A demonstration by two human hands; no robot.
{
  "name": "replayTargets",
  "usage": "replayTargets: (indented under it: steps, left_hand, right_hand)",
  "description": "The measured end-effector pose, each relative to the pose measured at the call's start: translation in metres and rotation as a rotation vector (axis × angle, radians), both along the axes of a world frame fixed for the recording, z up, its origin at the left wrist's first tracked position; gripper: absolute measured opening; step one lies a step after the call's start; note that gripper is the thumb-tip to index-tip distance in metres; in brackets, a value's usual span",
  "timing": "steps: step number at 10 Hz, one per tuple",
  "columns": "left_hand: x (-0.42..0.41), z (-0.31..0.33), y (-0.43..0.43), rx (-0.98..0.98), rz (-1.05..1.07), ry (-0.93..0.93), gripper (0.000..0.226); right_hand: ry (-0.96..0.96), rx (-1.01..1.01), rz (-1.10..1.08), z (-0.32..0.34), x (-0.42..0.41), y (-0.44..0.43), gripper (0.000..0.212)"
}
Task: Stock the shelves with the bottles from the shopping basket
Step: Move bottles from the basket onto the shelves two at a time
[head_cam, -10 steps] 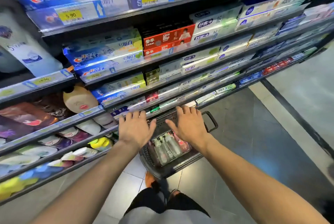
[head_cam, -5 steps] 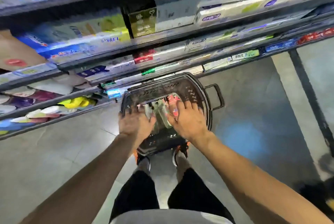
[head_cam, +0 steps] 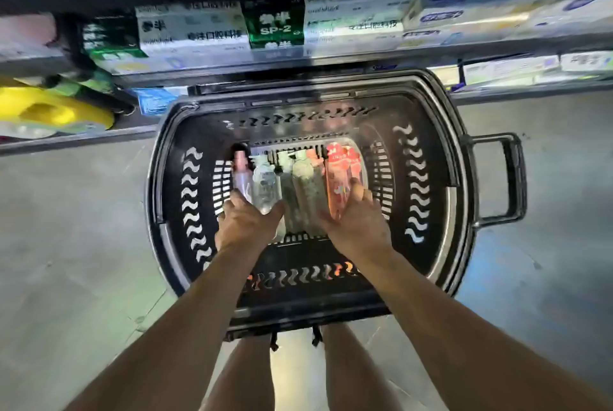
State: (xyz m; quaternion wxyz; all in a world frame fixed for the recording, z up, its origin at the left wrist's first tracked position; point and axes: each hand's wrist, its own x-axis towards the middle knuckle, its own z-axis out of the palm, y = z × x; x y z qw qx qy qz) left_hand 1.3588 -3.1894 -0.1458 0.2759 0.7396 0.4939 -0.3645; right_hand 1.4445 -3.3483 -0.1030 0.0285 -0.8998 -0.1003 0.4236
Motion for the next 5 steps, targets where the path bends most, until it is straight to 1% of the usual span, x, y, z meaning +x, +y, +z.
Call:
replayTargets:
  steps: [1,2,3,4,5]
  left_hand:
    - [-0.002,-0.046,-0.001,-0.006,0.067,-0.01,0.113]
    - [-0.005,-0.096,-0.001,-0.007,0.172,-0.001,0.114]
    - [-0.005,-0.122,-0.003,0.01,0.185,-0.011,0.114]
    - [-0.004,-0.148,-0.015,0.068,0.181,-0.079,0.105]
    - [-0.002,-0.161,-0.022,0.139,0.204,-0.078,0.105]
  right_hand:
    - [0.07,0.047,-0.021,-0.042,-0.004,0.004,0.088]
    - [0.0,0.145,-0.143,-0.108,-0.013,0.015,0.089]
    - [0.018,0.105,-0.182,-0.139,-0.019,0.02,0.093]
    - [0.017,-0.014,-0.153,-0.18,-0.017,0.034,0.1]
    - [0.0,0.014,-0.15,-0.193,-0.019,0.035,0.097]
